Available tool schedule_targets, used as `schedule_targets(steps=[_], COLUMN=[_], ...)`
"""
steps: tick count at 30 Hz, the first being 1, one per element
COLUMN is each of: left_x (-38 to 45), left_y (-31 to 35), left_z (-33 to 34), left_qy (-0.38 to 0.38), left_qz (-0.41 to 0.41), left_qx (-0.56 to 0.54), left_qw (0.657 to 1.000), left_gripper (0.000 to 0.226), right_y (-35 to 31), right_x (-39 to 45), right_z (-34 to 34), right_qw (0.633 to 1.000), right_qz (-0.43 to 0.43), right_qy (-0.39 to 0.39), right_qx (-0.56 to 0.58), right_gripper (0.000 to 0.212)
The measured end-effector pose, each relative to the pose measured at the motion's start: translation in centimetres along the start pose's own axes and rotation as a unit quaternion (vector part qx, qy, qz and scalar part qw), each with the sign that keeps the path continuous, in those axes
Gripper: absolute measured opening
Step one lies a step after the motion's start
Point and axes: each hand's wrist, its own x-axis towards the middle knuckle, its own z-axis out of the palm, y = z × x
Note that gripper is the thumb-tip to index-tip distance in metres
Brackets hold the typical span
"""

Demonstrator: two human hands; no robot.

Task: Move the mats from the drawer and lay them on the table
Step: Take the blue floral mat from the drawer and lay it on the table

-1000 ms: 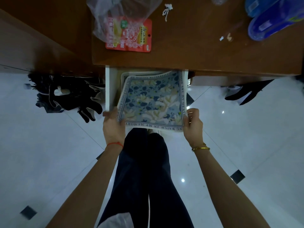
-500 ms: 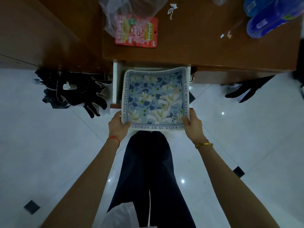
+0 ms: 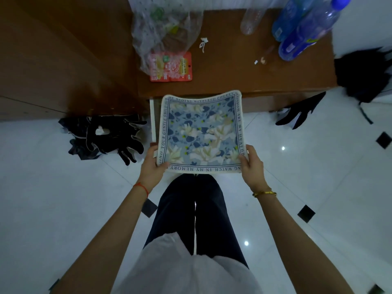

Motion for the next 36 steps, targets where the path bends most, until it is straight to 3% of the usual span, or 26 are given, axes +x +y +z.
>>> schedule_targets(steps=[11, 19, 29, 36], left_x=[-9.5, -13.3, -17.4, -22.2], left_y=[9.5, 15.4, 21.1, 22.4], left_z=[-2.0, 1.7, 12.0, 25.1], left_qy=[-0.092, -0.202, -0.364, -0.455], left_qz=[0.069, 0.169, 0.201, 0.228], left_qx=[0.002, 0.034, 0.082, 0.139], left_qw=[0.993, 0.964, 0.906, 0.849], left_gripper=[0.049, 0.068, 0.061, 0.061], right_y=[-6.1, -6.3, -2.5, 4.1], right_x=[-11.7, -18.4, -27.4, -34.4], right_z=[-7.0, -11.9, -17.9, -22.0], right_qw=[0.991, 0.971, 0.916, 0.854], right_qz=[-0.041, -0.018, 0.059, 0.135], right_qy=[0.12, 0.233, 0.39, 0.493], right_qx=[0.04, 0.055, 0.074, 0.1], right_gripper=[0.023, 0.023, 0.023, 0.024])
